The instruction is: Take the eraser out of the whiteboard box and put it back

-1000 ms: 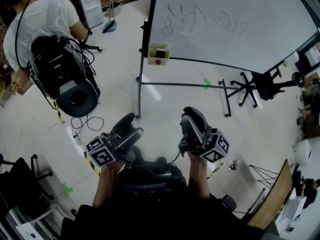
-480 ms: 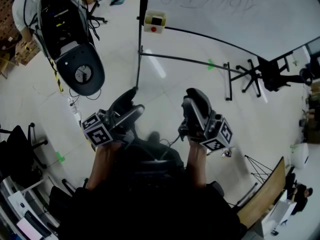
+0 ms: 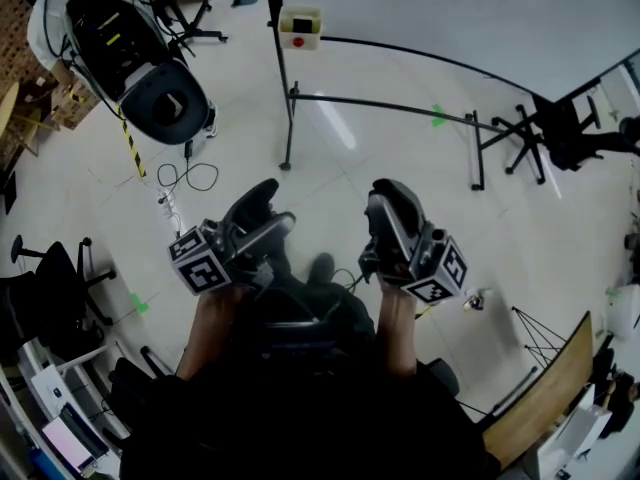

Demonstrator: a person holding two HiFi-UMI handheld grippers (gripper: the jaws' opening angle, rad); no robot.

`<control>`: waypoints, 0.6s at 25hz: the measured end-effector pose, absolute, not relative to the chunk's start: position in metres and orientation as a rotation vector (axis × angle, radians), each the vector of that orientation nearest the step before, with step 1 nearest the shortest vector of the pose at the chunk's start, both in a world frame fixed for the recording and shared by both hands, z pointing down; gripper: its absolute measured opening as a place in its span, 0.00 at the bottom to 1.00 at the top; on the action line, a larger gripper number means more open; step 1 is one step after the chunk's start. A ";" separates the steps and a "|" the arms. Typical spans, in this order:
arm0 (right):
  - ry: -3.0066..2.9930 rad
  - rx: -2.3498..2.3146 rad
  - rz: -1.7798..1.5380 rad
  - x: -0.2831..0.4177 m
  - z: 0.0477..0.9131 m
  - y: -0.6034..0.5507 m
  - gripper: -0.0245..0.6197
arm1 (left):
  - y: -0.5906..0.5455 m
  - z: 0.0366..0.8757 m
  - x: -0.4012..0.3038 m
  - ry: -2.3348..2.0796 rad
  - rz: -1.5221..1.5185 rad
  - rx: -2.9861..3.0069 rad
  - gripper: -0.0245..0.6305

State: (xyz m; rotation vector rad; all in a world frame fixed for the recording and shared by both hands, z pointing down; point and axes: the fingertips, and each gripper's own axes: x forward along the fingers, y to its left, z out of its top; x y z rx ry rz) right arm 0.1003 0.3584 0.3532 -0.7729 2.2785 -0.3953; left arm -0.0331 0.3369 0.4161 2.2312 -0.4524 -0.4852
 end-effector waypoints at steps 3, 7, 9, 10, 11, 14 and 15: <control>2.259 -0.765 -0.392 0.112 0.357 0.366 0.15 | 0.347 0.418 -0.026 -0.462 -0.456 2.232 0.66; 2.256 -0.761 -0.326 0.117 0.345 0.370 0.13 | 0.349 0.407 -0.022 -0.441 -0.449 2.265 0.66; 2.273 -0.770 -0.271 0.114 0.338 0.369 0.13 | 0.346 0.402 -0.021 -0.417 -0.461 2.286 0.66; 2.287 -0.779 -0.238 0.111 0.333 0.369 0.13 | 0.345 0.401 -0.020 -0.405 -0.468 2.290 0.66; 2.300 -0.782 -0.214 0.108 0.330 0.368 0.13 | 0.343 0.399 -0.020 -0.394 -0.475 2.292 0.66; 2.330 -0.775 -0.194 0.095 0.322 0.365 0.13 | 0.339 0.391 -0.023 -0.365 -0.493 2.291 0.66; 2.342 -0.776 -0.182 0.090 0.320 0.364 0.13 | 0.339 0.389 -0.026 -0.362 -0.499 2.284 0.66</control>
